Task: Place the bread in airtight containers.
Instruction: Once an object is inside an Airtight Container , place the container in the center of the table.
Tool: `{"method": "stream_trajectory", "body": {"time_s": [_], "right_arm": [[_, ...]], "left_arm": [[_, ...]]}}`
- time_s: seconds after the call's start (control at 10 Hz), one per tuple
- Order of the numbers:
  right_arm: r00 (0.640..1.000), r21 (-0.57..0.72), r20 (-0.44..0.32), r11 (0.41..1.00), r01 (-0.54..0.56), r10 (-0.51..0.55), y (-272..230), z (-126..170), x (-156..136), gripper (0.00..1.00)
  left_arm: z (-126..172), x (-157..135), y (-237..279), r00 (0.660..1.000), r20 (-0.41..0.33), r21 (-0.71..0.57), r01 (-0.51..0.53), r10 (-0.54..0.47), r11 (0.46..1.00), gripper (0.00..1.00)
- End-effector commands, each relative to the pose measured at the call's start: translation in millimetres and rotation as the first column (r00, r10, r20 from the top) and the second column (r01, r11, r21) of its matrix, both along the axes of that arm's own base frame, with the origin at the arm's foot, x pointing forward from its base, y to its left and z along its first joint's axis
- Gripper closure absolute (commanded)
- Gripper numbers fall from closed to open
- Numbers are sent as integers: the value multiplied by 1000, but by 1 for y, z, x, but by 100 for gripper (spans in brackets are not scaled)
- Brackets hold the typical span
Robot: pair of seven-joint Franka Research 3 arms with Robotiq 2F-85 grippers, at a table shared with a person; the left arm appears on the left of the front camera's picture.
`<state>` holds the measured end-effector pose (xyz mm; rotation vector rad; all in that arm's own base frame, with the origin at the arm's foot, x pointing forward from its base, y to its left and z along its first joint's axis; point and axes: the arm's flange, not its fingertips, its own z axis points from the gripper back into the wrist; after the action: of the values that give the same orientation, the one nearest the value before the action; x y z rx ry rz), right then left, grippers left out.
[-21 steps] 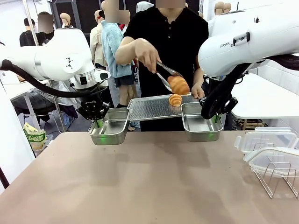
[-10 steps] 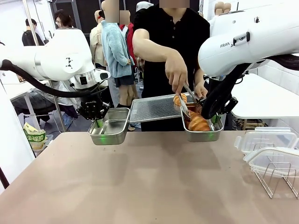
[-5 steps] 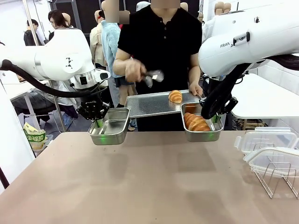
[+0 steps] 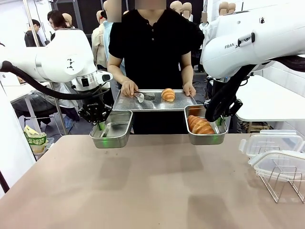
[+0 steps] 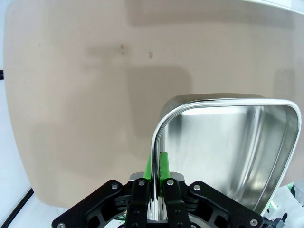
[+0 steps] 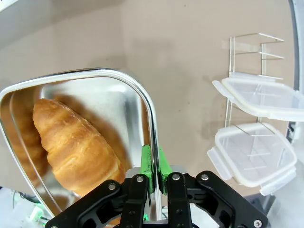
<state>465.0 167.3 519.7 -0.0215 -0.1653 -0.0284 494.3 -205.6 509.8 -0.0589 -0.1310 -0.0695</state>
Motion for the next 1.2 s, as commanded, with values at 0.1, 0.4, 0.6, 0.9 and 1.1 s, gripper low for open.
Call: {"method": "stream_trajectory", "body": {"time_s": [0.1,0.4,0.6,0.9,1.1], "right_arm": [[1000,-5,7,1000,11,-11,0,1,-1,100],[1000,-5,7,1000,11,-11,0,1,-1,100],[1000,-5,7,1000,11,-11,0,1,-1,100],[999,3,-47,1000,13,-13,-1,-13,0,100],[996,37,-86,999,-11,14,0,-42,8,100]], "left_arm": [[3,0,1,1000,5,-2,-3,3,1000,100],[3,0,1,1000,5,-2,-3,3,1000,100],[3,0,1,1000,5,-2,-3,3,1000,100],[3,0,1,1000,5,-2,-3,3,1000,100],[3,0,1,1000,5,-2,-3,3,1000,100]]}}
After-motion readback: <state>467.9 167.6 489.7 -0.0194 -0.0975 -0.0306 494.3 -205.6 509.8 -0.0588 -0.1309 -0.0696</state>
